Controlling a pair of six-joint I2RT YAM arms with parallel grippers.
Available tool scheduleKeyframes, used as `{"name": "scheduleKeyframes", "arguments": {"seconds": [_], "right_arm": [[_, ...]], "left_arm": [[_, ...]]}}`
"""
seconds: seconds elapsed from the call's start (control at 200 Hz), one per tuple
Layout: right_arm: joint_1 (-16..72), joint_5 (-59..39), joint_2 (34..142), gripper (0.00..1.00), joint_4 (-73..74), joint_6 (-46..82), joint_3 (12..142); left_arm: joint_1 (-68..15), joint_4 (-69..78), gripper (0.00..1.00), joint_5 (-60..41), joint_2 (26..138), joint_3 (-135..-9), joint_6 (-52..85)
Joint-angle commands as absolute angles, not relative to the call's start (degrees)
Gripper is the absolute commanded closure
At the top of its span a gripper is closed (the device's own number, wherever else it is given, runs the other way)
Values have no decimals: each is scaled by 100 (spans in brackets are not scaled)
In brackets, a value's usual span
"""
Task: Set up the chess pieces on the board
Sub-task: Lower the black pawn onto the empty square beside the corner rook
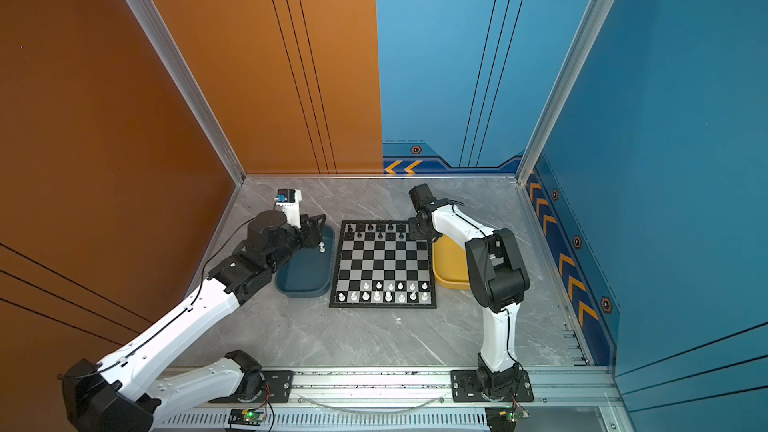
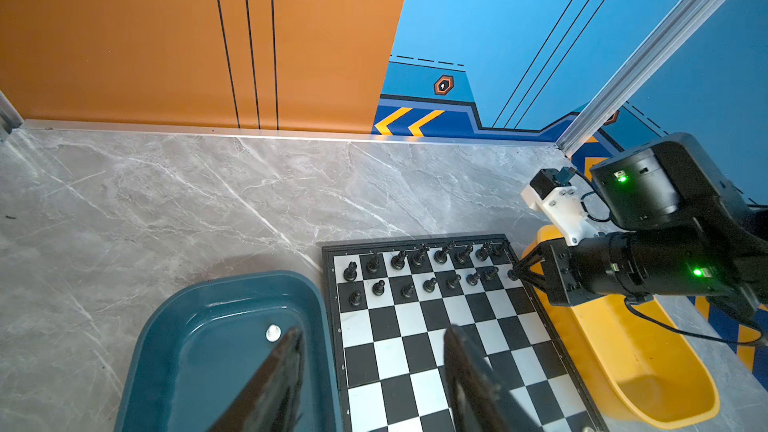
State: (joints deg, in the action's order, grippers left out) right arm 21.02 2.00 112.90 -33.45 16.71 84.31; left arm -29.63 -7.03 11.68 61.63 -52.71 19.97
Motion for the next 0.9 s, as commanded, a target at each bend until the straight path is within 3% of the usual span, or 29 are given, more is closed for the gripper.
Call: {"name": "scheduleKeyframes", "arguments": {"seconds": [0.0, 0.471, 0.896], "right_arm": [[2058, 378, 11447, 99, -3453, 1644, 8614], [2021, 374, 11637, 97, -3529, 1617, 8702], [2030, 351, 11698, 86, -3612, 1609, 8711]], "left_arm": [[-2925, -668, 44, 1071, 6179, -5232, 2021], [-2927, -659, 44, 1063, 6195, -5247, 2021], [-2927, -655, 45, 1035, 6240, -5269, 2021]]}}
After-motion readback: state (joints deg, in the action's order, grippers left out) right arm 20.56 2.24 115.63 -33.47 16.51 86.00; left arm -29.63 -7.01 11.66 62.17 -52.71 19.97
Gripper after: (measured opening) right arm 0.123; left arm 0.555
